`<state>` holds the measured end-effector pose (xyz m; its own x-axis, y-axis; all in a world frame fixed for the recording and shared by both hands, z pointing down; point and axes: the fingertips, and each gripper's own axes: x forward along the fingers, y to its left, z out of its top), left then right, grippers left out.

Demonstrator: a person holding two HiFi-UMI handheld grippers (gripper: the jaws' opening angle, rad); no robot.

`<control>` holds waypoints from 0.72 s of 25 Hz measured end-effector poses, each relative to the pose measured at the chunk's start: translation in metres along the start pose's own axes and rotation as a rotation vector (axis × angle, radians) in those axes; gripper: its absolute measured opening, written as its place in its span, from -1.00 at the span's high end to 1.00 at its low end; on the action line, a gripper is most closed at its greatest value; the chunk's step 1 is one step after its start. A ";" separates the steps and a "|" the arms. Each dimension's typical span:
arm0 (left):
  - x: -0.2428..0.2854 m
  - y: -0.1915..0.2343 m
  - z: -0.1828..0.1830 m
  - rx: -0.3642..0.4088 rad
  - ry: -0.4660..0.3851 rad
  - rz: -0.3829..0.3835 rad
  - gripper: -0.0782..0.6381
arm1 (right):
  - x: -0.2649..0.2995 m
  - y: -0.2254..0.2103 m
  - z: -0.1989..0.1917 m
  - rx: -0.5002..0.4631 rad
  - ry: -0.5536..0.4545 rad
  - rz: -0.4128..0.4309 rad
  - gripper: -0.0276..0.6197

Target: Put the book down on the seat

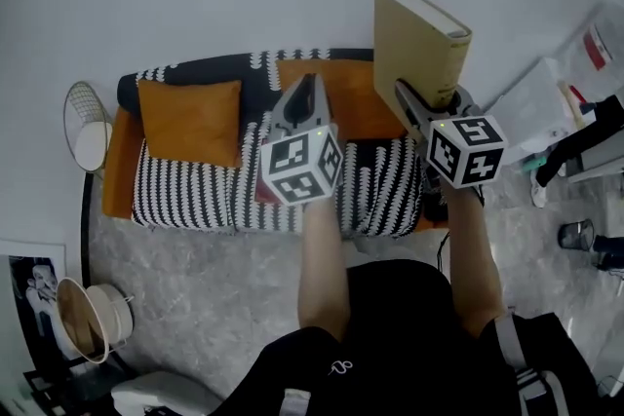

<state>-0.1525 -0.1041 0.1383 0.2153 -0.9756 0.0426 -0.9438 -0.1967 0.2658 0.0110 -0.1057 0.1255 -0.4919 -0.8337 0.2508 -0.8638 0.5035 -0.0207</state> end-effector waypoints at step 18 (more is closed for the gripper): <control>0.070 -0.042 -0.105 0.018 0.259 -0.030 0.67 | 0.010 -0.107 -0.111 0.225 0.185 -0.112 0.21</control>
<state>-0.0715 -0.1541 0.2310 0.2985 -0.9121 0.2809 -0.9397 -0.2293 0.2539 0.1107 -0.1424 0.2380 -0.3823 -0.8151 0.4353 -0.9239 0.3310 -0.1918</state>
